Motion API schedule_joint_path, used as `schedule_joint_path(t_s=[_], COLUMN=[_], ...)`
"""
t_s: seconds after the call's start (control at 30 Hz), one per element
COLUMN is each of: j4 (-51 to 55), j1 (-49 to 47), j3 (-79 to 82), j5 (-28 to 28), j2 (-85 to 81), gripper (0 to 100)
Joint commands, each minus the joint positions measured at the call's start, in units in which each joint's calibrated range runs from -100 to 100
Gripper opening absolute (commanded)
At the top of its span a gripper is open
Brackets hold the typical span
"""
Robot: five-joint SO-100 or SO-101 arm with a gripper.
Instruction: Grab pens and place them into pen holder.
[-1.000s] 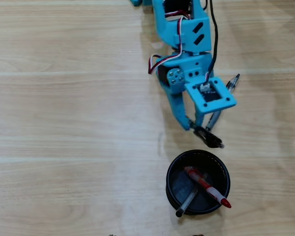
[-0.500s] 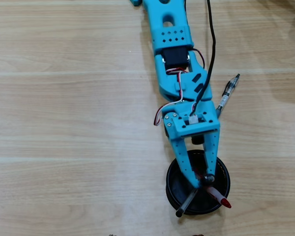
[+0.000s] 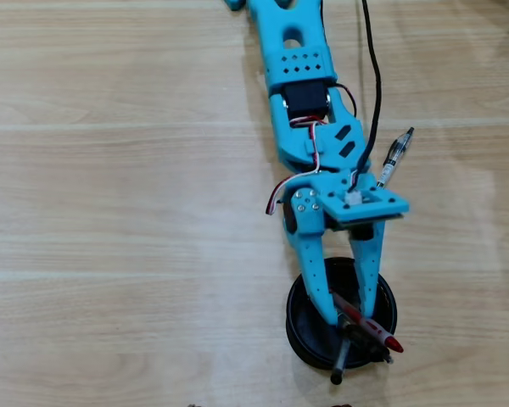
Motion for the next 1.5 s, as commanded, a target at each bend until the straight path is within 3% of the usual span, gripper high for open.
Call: schedule_joint_path(t_s=[0.0, 0.07, 0.13, 0.2, 0.27, 0.37, 0.43, 0.73, 1.1, 1.2, 1.3, 1.47], j4=[27.55, 51.7, 73.71, 91.41, 102.93, 100.87, 96.31, 83.16, 81.96, 82.65, 82.9, 82.9], j1=[-3.83, -5.68, -7.29, -9.79, -14.07, -21.97, -25.12, -23.18, -16.49, -16.17, -16.08, -15.6], j3=[-1.73, -2.72, -2.45, -2.36, -1.45, 1.9, 2.53, 0.17, -12.05, -13.5, -13.41, -14.13], j5=[8.73, 10.82, 9.1, 2.3, -9.51, -25.77, -31.68, -31.68, -31.68, -31.68, -31.68, -31.68], j2=[-19.62, -26.97, -30.44, -29.42, -26.55, -23.42, -21.22, -9.05, 7.86, 8.2, 7.86, 7.35], gripper=[6, 7, 11, 17, 19, 19, 19, 19, 19, 14, 2, 2])
